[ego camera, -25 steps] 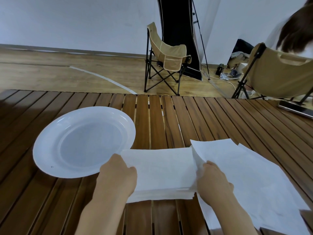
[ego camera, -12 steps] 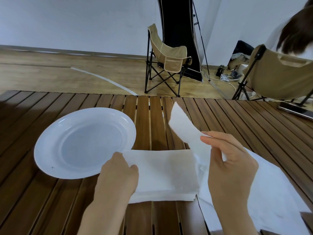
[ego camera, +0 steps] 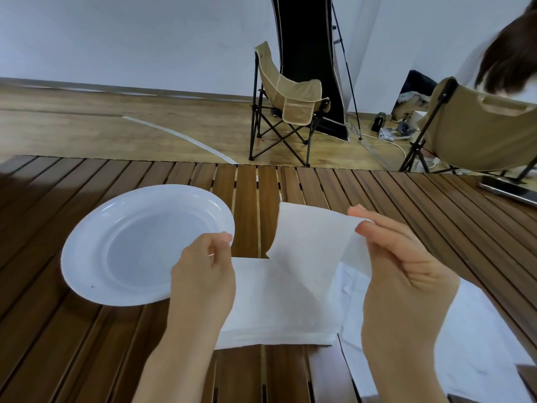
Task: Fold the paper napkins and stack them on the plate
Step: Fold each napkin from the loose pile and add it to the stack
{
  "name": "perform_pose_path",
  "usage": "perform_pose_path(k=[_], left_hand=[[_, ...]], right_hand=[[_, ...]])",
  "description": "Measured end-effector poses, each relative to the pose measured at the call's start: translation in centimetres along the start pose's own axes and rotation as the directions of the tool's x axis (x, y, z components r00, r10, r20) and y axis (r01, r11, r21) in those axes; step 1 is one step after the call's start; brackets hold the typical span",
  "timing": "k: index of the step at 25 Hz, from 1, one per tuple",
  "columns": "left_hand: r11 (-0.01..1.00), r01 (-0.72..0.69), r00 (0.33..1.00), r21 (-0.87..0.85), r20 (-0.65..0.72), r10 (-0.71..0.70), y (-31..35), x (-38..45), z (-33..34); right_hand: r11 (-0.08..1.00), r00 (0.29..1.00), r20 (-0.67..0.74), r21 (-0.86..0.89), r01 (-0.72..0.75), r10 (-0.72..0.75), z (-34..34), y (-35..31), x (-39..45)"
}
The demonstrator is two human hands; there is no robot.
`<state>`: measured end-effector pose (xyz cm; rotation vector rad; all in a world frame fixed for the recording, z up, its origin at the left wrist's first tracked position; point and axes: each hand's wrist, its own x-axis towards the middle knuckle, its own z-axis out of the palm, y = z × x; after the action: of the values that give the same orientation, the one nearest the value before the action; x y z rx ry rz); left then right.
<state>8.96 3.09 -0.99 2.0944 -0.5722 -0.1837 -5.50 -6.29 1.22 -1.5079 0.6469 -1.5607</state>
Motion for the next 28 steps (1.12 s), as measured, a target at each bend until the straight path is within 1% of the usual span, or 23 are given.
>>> perform_pose_path(k=[2,5,9,13,15,16,17,19,20,21,22,24,26,28], left_hand=[[0.996,0.018,0.997,-0.085,0.072,-0.011,0.4,-0.2,0.2],[0.987,0.014,0.998,-0.161,0.068,-0.003,1.0,-0.4,0.1],[0.976,-0.008,1.0,-0.219,0.025,0.014,1.9,-0.5,-0.4],[0.958,-0.042,0.994,-0.285,-0.11,0.011,1.8,-0.1,-0.7],[0.968,-0.051,0.985,-0.247,-0.171,0.009,1.7,0.0,-0.9],[0.976,-0.054,0.982,-0.209,-0.188,0.014,1.6,-0.1,-1.0],[0.985,-0.052,0.981,-0.165,-0.192,0.019,1.4,-0.1,-1.0],[0.994,-0.01,0.988,-0.107,-0.155,-0.007,0.8,-0.2,-0.9],[0.994,0.039,0.992,-0.1,-0.119,-0.051,0.6,-0.2,-0.7],[0.991,0.092,0.992,-0.099,-0.078,-0.1,0.3,-0.3,-0.5],[0.986,0.136,0.989,-0.096,-0.039,-0.141,0.0,-0.4,-0.4],[0.982,0.176,0.984,-0.073,0.003,-0.176,-0.3,-0.5,-0.3],[0.985,0.165,0.986,-0.045,-0.01,-0.166,-0.4,-0.4,-0.2],[0.993,0.121,0.992,0.011,-0.032,-0.121,-0.4,-0.2,-0.2]], right_hand=[[0.977,0.991,-0.009,0.173,-0.129,0.132,-0.2,-0.4,0.2],[0.895,0.951,0.076,0.323,-0.308,0.3,-0.6,-0.8,0.5],[0.794,0.862,0.252,0.339,-0.504,0.44,-0.4,-1.0,0.5],[0.733,0.798,0.306,0.322,-0.599,0.518,-0.5,-0.7,0.6],[0.7,0.744,0.291,0.256,-0.666,0.602,-0.7,-0.3,0.8],[0.697,0.719,0.251,0.183,-0.693,0.649,-0.8,0.2,0.8],[0.714,0.709,0.204,0.06,-0.697,0.675,-0.9,0.6,0.8],[0.761,0.759,0.122,-0.24,-0.603,0.64,-1.1,1.5,0.4],[0.75,0.774,0.106,-0.356,-0.557,0.625,-1.1,1.8,0.1],[0.722,0.77,0.095,-0.435,-0.538,0.631,-1.1,2.2,-0.1],[0.696,0.759,0.09,-0.482,-0.533,0.644,-1.2,2.6,-0.3],[0.661,0.752,0.088,-0.55,-0.511,0.654,-1.0,3.1,-0.5],[0.653,0.762,0.09,-0.586,-0.48,0.641,-0.9,3.5,-0.7],[0.649,0.783,0.09,-0.621,-0.439,0.616,-0.7,3.6,-0.9]])
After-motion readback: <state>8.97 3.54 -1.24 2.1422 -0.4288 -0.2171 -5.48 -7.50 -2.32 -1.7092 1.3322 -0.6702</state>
